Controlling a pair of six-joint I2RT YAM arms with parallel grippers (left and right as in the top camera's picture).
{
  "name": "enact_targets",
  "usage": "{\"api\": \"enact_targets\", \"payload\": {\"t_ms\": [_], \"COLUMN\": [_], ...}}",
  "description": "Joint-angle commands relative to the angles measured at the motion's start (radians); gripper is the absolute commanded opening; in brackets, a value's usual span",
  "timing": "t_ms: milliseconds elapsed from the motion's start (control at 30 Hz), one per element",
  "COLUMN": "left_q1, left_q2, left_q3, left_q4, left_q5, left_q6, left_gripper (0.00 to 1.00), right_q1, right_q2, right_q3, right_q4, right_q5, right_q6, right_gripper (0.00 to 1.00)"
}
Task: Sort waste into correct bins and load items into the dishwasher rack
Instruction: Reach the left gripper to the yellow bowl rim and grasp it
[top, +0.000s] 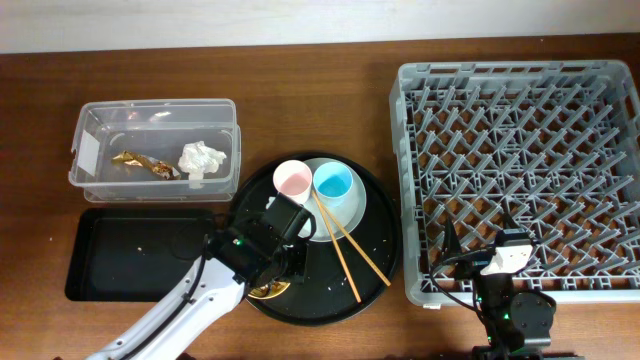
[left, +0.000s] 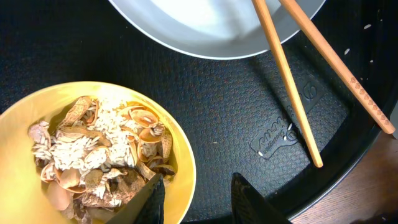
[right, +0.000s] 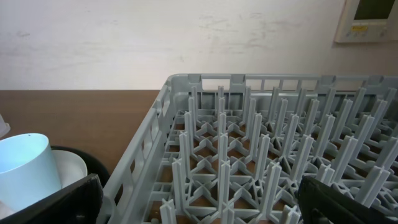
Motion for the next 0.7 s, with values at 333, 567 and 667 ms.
{"api": "enact_targets", "payload": {"t_ms": [333, 567, 667], "left_q1": [-0.005, -0.005, -0.005], "left_q2": [0.003, 0.127, 0.123], "left_q3": [-0.137, -0.137, -0.131], "left_q4": [0.160, 0.207, 0.210], "left_q5": [-0.024, -0.014, -0.018], "left_q6": [-0.058, -0.059, -0.058], "left_gripper": [0.34, 0.28, 0.25], "right_q1": [-0.006, -0.006, -0.006], "right_q2": [-0.006, -0.006, -0.006], "right_q3": [-0.005, -0.005, -0.005], "right_q4": [-0.005, -0.005, -0.005], "right_q5": [0.002, 0.002, 0.002], "right_q6": [0.006, 0.006, 0.006], "right_gripper": [0.99, 0.98, 0.98]}}
